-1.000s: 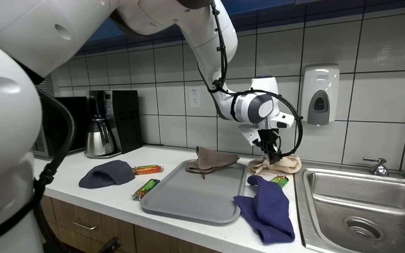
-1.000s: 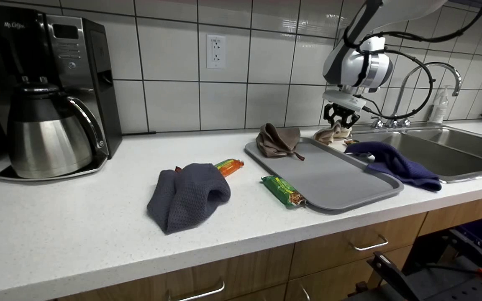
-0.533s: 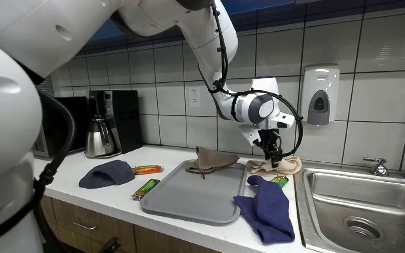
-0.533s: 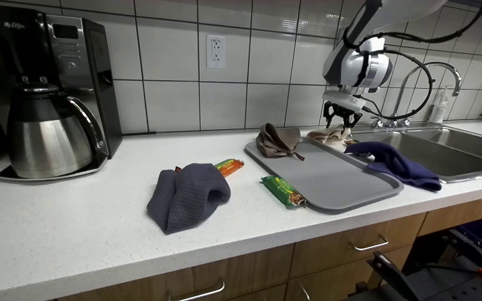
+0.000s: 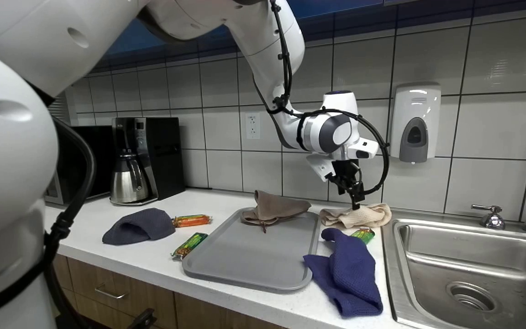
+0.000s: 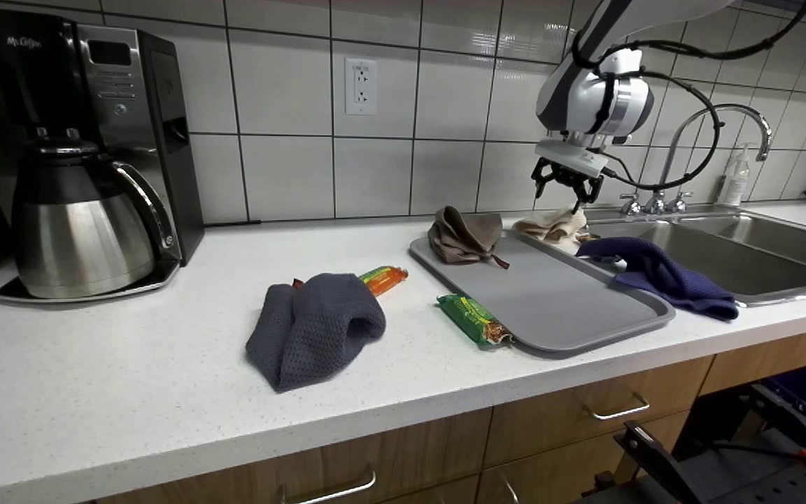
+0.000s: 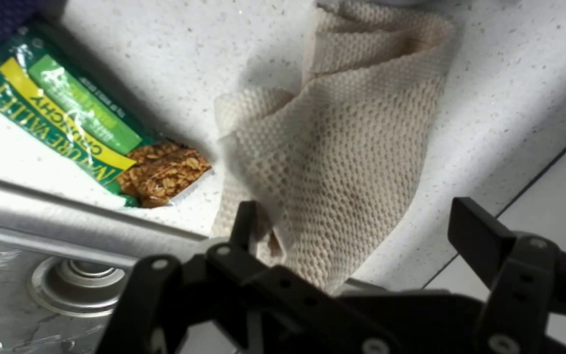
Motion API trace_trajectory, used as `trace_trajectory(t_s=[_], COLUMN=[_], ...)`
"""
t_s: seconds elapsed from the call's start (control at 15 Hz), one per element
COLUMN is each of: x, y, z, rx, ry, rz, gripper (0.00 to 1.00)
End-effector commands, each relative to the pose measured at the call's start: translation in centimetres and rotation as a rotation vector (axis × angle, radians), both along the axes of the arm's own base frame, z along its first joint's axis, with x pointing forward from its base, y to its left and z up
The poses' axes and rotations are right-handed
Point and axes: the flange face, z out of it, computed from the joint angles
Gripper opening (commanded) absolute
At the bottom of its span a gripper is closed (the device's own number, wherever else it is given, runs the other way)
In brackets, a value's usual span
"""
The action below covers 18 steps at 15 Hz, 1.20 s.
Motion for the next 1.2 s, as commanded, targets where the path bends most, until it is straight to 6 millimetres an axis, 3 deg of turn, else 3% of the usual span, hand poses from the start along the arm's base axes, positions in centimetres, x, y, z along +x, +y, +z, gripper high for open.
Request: trace_trajectory(t_s=[0.0,0.67,1.13], x=[-1.2,-3.1,-3.1], y=[1.2,6.5,11.2], z=[2.0,4.0,4.6], rx=[0.014,0.03,0.043], ry=[0.01,0.031,0.046], rz=[0.008,0.09,0.162], gripper=[1.0,1.0,1.0])
